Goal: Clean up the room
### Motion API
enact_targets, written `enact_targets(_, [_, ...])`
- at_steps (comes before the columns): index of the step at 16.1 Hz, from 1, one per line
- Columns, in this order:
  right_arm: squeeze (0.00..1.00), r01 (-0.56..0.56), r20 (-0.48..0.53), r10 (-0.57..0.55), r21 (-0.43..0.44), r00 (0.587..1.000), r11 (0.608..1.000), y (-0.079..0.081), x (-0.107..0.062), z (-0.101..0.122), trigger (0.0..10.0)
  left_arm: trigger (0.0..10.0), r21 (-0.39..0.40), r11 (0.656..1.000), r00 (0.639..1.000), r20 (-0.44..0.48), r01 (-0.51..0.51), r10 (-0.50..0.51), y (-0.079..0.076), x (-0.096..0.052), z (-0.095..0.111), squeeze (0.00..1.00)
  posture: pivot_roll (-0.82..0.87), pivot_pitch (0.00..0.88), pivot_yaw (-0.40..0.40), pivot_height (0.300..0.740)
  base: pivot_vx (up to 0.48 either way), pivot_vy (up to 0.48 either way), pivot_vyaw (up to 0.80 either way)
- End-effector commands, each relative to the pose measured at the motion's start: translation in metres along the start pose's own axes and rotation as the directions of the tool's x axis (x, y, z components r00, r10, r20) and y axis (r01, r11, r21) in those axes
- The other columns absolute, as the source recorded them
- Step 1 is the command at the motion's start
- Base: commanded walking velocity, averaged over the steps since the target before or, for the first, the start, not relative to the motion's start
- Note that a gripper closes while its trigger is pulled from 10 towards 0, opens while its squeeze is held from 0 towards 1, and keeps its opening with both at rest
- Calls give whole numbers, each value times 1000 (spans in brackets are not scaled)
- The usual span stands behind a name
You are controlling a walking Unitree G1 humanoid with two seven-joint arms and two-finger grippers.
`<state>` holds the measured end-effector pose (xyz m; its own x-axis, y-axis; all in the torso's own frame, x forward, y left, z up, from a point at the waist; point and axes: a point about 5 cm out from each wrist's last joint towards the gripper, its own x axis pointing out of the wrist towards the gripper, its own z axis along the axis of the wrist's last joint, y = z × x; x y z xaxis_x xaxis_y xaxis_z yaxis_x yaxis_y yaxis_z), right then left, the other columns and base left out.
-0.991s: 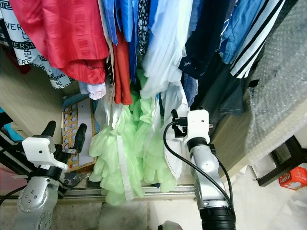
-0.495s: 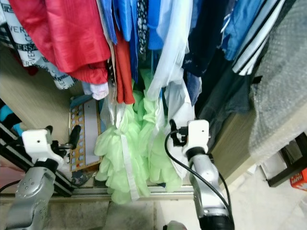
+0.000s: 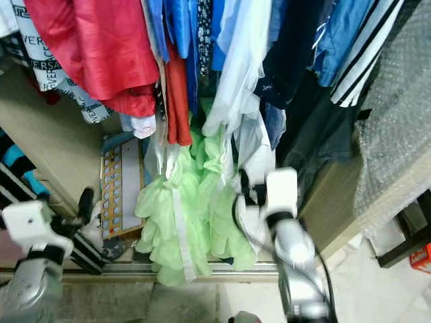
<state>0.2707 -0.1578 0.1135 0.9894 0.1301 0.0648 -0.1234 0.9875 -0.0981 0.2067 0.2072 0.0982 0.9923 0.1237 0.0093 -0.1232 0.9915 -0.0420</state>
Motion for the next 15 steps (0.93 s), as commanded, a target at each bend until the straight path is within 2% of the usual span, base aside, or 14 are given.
enact_targets(1, [0,-13,2,13,-12,1000,1000,-3,3,2,10000,10000,9,1000,1000,2,-20,20,1,3,1,0,57,0,-10,740,0,0,0])
enact_targets(3, [0,-40,5,40,-32,999,999,-2,6,2,10000,10000,-20,1000,1000,7,-16,17,-7,6,2,0,67,0,-21,740,0,0,0])
enact_targets(4, [0,-40,5,41,-31,999,999,1,8,1,10000,10000,-17,1000,1000,13,25,-25,-14,9,4,0,70,0,-19,740,0,0,0])
enact_targets(7, [0,-33,5,33,-35,999,999,6,8,-4,10000,10000,0,997,996,38,76,-76,-22,17,7,0,48,0,17,740,0,0,0])
enact_targets(9, [0,-34,2,34,-48,999,998,7,6,-4,10000,10000,10,995,993,-59,98,-98,-24,21,4,0,36,0,26,740,0,0,653])
enact_targets(10, [0,-33,-5,33,-52,999,998,6,4,-7,10000,10000,18,993,992,-47,115,-114,-26,22,3,0,29,0,27,740,0,0,800])
enact_targets(11, [0,-33,-14,32,-62,999,998,6,4,-9,10000,10000,23,990,990,-10,139,-139,-28,30,2,0,16,0,22,740,0,0,800])
enact_targets(12, [0,-33,-11,33,-63,999,997,5,3,-8,10000,10000,12,991,991,-39,132,-131,-28,31,0,0,11,0,20,740,0,0,800])
enact_targets(13, [0,-40,-6,40,-67,999,997,4,4,-7,10000,10000,73,984,987,-23,163,-162,-34,33,2,0,5,0,21,740,0,0,800])
enact_targets(15, [0,-42,-1,42,-77,999,996,0,7,-5,10000,10000,62,986,986,-66,156,-152,-41,31,-3,0,5,0,23,740,0,0,800])
